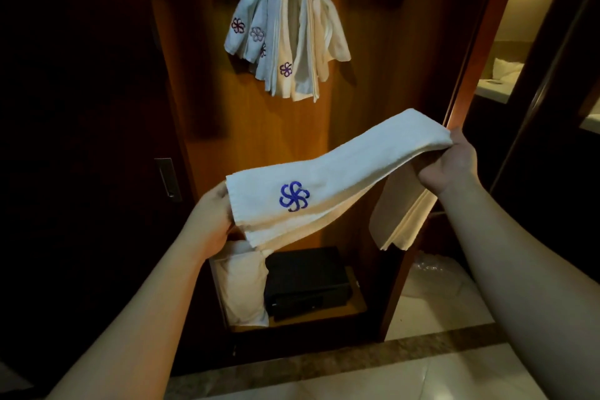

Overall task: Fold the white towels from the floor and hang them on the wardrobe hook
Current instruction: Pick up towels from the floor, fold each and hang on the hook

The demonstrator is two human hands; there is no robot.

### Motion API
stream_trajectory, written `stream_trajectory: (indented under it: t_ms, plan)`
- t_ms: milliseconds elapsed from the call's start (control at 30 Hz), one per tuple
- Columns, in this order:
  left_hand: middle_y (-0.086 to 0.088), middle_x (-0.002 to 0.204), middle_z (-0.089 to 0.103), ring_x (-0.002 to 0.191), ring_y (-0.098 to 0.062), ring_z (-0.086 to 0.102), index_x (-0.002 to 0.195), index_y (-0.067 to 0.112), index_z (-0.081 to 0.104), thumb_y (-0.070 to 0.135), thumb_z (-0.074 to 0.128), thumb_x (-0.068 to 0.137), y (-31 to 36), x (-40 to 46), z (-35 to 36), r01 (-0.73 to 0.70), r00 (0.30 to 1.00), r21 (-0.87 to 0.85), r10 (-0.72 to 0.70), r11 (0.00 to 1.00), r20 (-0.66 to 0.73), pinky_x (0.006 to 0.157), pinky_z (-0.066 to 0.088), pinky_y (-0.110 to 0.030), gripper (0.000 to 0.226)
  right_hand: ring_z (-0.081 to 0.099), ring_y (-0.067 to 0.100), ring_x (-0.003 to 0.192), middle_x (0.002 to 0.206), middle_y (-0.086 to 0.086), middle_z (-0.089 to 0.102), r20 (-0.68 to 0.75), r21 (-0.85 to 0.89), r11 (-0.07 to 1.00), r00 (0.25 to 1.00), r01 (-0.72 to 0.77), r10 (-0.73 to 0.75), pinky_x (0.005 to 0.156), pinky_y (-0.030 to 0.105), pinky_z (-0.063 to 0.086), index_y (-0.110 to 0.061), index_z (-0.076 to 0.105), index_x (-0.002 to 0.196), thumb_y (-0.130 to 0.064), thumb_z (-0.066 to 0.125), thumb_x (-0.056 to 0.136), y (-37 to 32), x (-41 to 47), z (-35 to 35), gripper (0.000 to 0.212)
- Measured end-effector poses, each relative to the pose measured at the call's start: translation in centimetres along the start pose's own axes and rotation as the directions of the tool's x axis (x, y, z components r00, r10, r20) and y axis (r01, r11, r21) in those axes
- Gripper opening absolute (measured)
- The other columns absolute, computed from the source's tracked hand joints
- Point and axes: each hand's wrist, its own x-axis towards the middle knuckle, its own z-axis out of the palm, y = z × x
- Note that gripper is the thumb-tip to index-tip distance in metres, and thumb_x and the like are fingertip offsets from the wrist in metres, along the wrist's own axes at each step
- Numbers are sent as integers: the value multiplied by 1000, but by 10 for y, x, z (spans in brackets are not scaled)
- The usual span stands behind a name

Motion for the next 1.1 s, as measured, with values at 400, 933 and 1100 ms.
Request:
stream_trajectory:
  t_ms: [400, 933, 1100]
  plan:
    - [-11, 116, 61, 120, -42, 53, 69, 19, 59, 17, 42, 91, 5, -4, -14, -98, 993, -241, 81, 966, -81, 68, 53, -33, 28, 75, 37, 91, 103, 14, 77, -69, -46, 999, 997, -23, 20, 73, 52, 61, -15, 50, 132, -43, 62, 96, 4, -1, -7, 48]
    - [-3, 116, 49, 102, -32, 66, 121, 34, 49, -11, 53, 91, -97, 10, -5, 442, 864, -164, -468, 882, -186, 56, 57, -28, 55, 72, 36, 103, 119, 14, 73, 175, -164, 981, 976, -101, 130, 74, 55, 59, -17, 45, 142, -59, 40, 101, 33, -33, 57, 59]
    - [-6, 135, 49, 105, -24, 61, 127, 34, 43, 0, 66, 89, -114, 17, 14, 497, 854, 55, -477, 866, -207, 73, 59, -37, 56, 64, 40, 116, 130, 16, 65, 241, -162, 982, 961, -99, 137, 86, 62, 56, -18, 39, 146, -57, 41, 102, 53, -51, 97, 59]
